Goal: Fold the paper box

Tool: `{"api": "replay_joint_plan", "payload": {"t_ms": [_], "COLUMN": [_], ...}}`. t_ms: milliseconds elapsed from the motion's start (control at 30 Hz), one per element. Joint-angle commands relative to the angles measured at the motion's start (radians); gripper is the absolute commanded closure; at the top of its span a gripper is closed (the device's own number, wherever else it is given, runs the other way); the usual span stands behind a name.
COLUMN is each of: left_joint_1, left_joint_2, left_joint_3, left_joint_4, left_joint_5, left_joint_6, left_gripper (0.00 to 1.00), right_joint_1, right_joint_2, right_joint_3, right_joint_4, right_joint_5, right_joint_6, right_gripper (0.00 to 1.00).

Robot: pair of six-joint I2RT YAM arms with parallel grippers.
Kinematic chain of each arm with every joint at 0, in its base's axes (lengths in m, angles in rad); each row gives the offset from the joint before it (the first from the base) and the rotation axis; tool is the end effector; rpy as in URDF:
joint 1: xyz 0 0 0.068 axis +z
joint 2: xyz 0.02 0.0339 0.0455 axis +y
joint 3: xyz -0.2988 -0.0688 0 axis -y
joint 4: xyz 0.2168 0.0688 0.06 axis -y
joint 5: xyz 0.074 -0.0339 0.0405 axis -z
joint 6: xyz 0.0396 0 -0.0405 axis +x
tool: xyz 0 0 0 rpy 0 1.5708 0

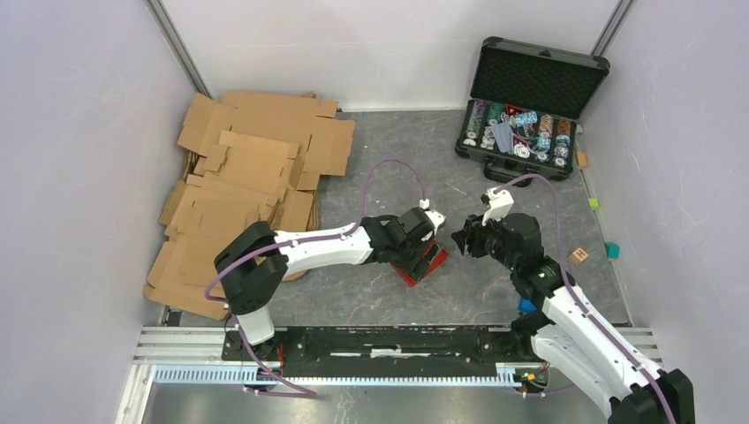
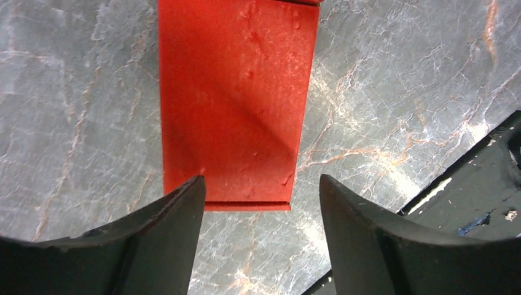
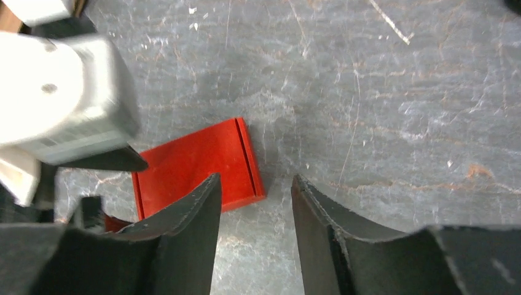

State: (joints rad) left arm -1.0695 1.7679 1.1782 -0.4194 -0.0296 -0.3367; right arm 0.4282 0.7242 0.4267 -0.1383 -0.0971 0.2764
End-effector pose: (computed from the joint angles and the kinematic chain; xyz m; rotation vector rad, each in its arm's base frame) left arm 0.1705 -0.3086 0.2397 0.9410 2.4840 -0.4655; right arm 0.1111 0.0549 0.2574 -0.2183 2.0353 0.5433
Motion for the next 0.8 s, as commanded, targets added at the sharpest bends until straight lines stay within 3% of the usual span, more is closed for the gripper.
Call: {"api": "replay_joint_plan", "payload": {"t_ms": [0,100,200,333,500,567,767], "left_joint_1": [0.021,0.089,0.197,0.316,0.384,0.387,0.385], "left_joint_2": [-0.124,-0.201,-0.243,-0.309,-0.328,-0.273,-0.141], "left_joint_3": [0.003,-0.051,-0.122,-0.254,-0.356,-0.340,-0.322], "left_joint_4": [0.005,0.037,0.072,0.171,0.288,0.306,0.346], "left_joint_5": [-0.049,-0.015,0.025,0.057,0.110,0.179,0.320], "left_joint_6": [-0.028,-0.044,-0.077,-0.115,-0.109,-0.109,-0.120], "left_gripper": [0.22,0.22,0.28,0.30,0.28,0.33,0.70], "right_joint_1": [0.001,0.003,0.005,0.065,0.229,0.242,0.274], "right_joint_2": [0.003,0.022,0.036,0.032,-0.008,-0.004,0.092], "right_joint_3": [-0.038,-0.075,-0.128,-0.193,-0.115,-0.081,-0.008], "right_joint_4": [-0.040,-0.026,0.021,0.074,-0.112,-0.154,-0.165], "right_joint_5": [-0.065,-0.167,-0.207,-0.087,0.287,0.321,0.340], "right_joint_6": [0.016,0.038,0.136,0.396,0.767,0.827,0.868], "right_gripper": [0.44,0.28,0.02,0.02,0.02,0.02,0.02]}}
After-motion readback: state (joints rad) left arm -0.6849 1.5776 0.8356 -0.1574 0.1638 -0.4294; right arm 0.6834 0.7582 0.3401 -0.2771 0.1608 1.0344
